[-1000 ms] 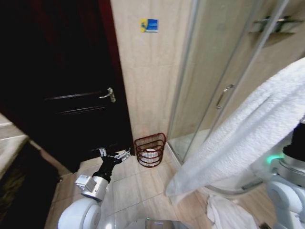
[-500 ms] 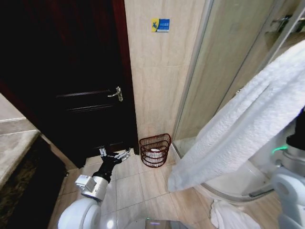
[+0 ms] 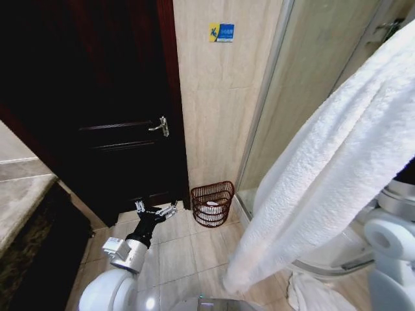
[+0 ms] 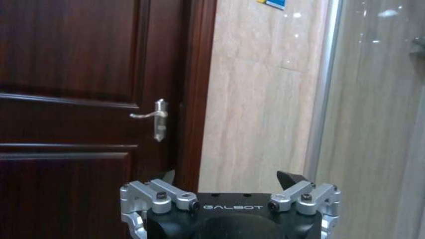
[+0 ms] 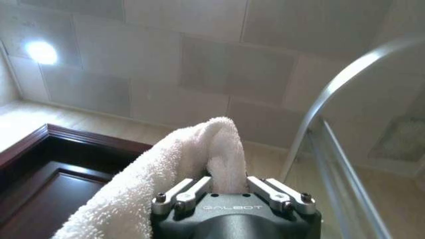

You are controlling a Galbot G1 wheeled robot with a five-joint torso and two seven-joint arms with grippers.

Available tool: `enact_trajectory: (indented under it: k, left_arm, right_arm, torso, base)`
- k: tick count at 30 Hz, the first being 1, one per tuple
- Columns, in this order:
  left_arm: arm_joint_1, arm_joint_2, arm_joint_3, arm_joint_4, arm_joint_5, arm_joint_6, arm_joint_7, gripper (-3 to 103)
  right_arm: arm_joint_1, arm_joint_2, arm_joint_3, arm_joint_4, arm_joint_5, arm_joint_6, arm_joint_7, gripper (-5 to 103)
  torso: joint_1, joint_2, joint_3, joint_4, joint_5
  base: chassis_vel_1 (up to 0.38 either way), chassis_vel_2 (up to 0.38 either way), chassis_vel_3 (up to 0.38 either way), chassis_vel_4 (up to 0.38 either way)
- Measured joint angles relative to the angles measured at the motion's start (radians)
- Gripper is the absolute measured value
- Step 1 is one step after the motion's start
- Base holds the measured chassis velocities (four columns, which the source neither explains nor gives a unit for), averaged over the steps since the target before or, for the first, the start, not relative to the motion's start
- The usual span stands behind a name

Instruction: Discard the used towel into the hamper.

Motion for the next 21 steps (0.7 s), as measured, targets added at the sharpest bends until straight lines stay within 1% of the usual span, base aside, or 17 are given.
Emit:
enact_trajectory:
  k: [4, 5, 9, 11, 15, 17, 21]
  left_arm:
    - [0.000, 0.000, 0.000, 0.000, 0.000, 0.000, 0.000, 100]
    - [0.000, 0.000, 0.000, 0.000, 0.000, 0.000, 0.000, 100]
    - [0.000, 0.000, 0.000, 0.000, 0.000, 0.000, 0.000, 100]
    - [0.000, 0.000, 0.000, 0.000, 0.000, 0.000, 0.000, 100]
    - [0.000, 0.000, 0.000, 0.000, 0.000, 0.000, 0.000, 100]
    - [0.000, 0.000, 0.000, 0.000, 0.000, 0.000, 0.000, 100]
    - [0.000, 0.000, 0.000, 0.000, 0.000, 0.000, 0.000, 100]
  right_arm:
    - [0.005, 0.018, -0.033, -0.002, -0.001, -0.007, -0.001, 8]
    - [0.009, 0.021, -0.042, 0.000, 0.001, -0.015, -0.001, 8]
    - [0.014, 0.018, -0.049, 0.006, 0.018, -0.037, -0.006, 8]
    - [0.014, 0.008, -0.049, 0.021, 0.063, -0.071, -0.004, 8]
    - [0.012, 0.001, -0.043, 0.029, 0.087, -0.088, 0.006, 8]
    - [0.010, 0.001, -0.042, 0.029, 0.087, -0.088, 0.005, 8]
    - [-0.005, 0.010, -0.044, 0.029, 0.081, -0.088, 0.000, 8]
  torso:
    - [-0.003, -0.007, -0.004, 0.0003, 0.0002]
    - [-0.003, -0.007, -0.004, -0.0001, 0.0001]
    - [-0.003, -0.006, -0.003, -0.0002, 0.0002]
    - [-0.003, -0.005, -0.003, -0.0001, 0.0000]
    - [-0.002, -0.004, -0.002, -0.0002, 0.0001]
    - [-0.001, -0.001, -0.001, -0.0001, 0.0001]
    - [0.007, 0.017, 0.009, -0.0002, 0.0001]
  base:
    - [0.000, 0.000, 0.000, 0.000]
    - [0.000, 0.000, 0.000, 0.000]
    - [0.000, 0.000, 0.000, 0.000]
    - [0.000, 0.000, 0.000, 0.000]
    - [0.000, 0.000, 0.000, 0.000]
    - [0.000, 0.000, 0.000, 0.000]
    - [0.000, 0.000, 0.000, 0.000]
